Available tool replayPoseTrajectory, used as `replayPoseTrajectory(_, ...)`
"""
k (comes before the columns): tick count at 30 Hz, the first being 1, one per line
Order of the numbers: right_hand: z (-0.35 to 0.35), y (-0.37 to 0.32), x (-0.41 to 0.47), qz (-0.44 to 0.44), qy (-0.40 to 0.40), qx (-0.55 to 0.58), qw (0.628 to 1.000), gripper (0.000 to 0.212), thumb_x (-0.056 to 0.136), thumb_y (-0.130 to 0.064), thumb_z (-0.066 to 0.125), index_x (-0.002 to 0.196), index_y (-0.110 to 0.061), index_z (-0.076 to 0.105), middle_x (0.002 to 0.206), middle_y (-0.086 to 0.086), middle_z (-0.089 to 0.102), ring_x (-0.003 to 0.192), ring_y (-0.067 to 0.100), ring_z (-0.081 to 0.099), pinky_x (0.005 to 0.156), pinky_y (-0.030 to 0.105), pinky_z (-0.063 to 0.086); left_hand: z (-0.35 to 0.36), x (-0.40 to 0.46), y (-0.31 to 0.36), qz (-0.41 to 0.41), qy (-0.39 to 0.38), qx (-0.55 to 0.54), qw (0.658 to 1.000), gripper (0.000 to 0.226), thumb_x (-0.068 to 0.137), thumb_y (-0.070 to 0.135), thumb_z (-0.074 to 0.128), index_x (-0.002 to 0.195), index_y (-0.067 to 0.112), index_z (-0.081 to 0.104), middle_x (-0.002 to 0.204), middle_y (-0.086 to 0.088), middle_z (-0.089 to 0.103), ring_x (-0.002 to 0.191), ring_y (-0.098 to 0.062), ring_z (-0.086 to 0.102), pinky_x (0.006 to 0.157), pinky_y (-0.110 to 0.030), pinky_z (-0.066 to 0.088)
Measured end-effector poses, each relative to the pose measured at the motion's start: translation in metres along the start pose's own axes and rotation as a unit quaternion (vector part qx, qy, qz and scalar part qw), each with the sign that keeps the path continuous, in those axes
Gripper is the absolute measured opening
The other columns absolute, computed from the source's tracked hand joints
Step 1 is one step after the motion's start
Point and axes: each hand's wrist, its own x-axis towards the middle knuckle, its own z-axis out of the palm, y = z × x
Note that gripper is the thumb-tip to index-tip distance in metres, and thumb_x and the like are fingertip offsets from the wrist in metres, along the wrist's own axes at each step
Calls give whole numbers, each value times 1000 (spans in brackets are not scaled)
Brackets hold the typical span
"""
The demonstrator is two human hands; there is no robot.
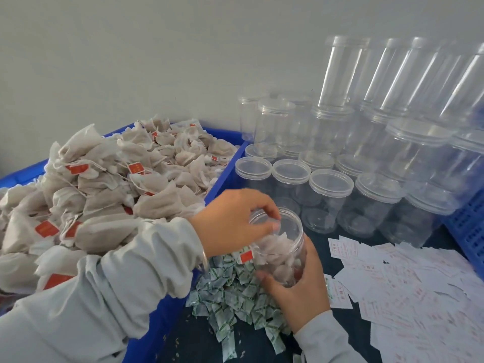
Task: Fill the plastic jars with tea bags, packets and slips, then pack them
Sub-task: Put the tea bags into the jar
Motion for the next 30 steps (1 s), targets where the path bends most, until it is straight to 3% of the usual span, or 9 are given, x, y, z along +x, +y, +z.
replayPoseTrajectory(3,-2,-2,-1,-1,7,0,1000,107,47,-40,86,141,-30,35,134,-3,49,123,14,50,103,43,44,-10,2,-3,-38,51,-49,997,6,83,43,61,81,39,57,85,21,63,75,11,57,66,-9,44)
replayPoseTrajectory(6,-2,-6,-1,-5,14,13,1000,101,45,-43,84,136,-33,40,128,-5,54,116,9,55,98,37,49,-6,1,-4,-103,-57,-29,993,40,68,66,61,95,38,48,102,19,55,86,4,59,71,-16,48)
replayPoseTrajectory(9,-2,-7,-1,-3,19,25,1000,100,45,-41,85,135,-30,42,126,-1,56,115,14,58,96,42,50,-3,-2,-5,-92,-112,26,989,56,62,58,76,102,38,42,108,17,44,86,0,59,73,-14,49)
replayPoseTrajectory(12,-2,-5,0,3,21,28,999,98,54,-20,91,138,-24,40,131,1,53,119,15,55,100,43,47,-7,-4,-7,-82,-123,36,988,43,66,40,79,92,40,45,103,16,47,76,0,61,63,-5,43)
replayPoseTrajectory(17,-3,0,2,-2,22,29,999,96,58,-8,89,140,-21,39,133,1,52,119,14,53,100,36,48,-12,-2,-4,-79,-69,13,994,17,74,20,75,70,33,64,69,13,66,60,4,59,61,-11,47)
replayPoseTrajectory(20,-4,0,3,-11,24,30,999,97,58,-12,90,140,-23,39,132,-1,53,119,12,54,98,34,49,-12,-2,-2,-72,-68,-15,995,8,75,26,75,74,33,71,74,8,71,67,-4,63,69,-19,52)
replayPoseTrajectory(23,-3,0,3,-16,27,33,999,100,53,-26,91,138,-28,40,130,-4,54,118,10,55,94,29,51,-7,-3,4,-46,-46,-27,998,10,75,30,77,85,29,76,74,13,70,63,4,59,61,-8,44)
replayPoseTrajectory(26,-2,0,1,-30,26,14,999,107,44,-45,86,139,-31,39,133,-3,53,121,14,53,99,40,48,-2,-4,9,-22,-11,-45,999,16,76,28,76,92,29,76,69,19,63,61,11,53,61,-2,36)
replayPoseTrajectory(30,-2,-3,-2,-57,39,-6,998,109,42,-50,87,139,-26,41,132,-2,54,124,15,51,101,42,46,-1,-4,11,17,-32,-22,999,18,84,29,68,99,39,71,85,27,61,92,10,53,84,-11,41)
